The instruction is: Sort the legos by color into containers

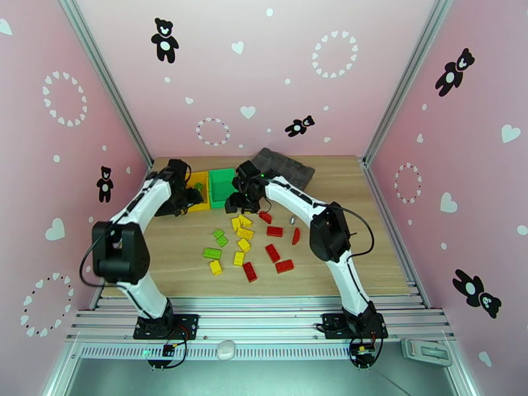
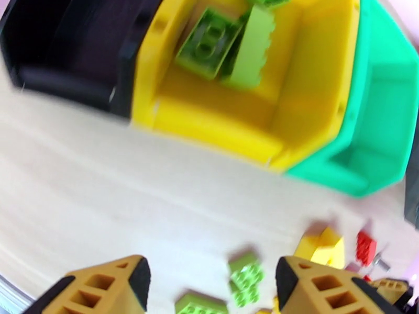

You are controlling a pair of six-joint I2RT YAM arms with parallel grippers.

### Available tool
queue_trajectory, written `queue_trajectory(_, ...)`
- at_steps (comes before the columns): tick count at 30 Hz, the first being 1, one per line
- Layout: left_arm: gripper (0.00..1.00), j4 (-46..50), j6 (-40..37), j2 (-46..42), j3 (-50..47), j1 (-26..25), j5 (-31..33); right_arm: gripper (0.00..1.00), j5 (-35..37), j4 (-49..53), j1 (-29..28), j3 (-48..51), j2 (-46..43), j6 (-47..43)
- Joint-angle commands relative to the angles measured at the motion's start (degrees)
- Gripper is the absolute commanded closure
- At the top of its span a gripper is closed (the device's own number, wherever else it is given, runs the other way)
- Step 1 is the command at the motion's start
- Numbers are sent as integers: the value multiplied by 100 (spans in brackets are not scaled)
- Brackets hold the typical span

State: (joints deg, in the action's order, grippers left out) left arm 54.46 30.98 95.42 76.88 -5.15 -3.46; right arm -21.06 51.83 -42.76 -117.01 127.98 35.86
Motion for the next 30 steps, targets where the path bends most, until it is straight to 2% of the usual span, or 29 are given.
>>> queue_trajectory(1, 31, -198, 156, -327, -508, -333, 39, 33, 413, 211, -149, 358, -485, -103)
queue_trajectory(6, 28, -462, 357, -606, -1210, -853, 13, 31, 620, 62, -309, 985, -826, -44)
queue_trajectory(13, 27, -829, 717, -372, -1618, -1394, -141, 28, 878, -255, -405, 2015, -1485, 170)
queue_trajectory(21, 29, -1018, 779, 289, -1387, -1633, -136, 27, 1042, -484, -399, 2908, -2123, 355)
queue_trajectory(30, 31, -1146, 865, 914, -1067, -1814, -157, 27, 1138, -446, -404, 3055, -2328, 361)
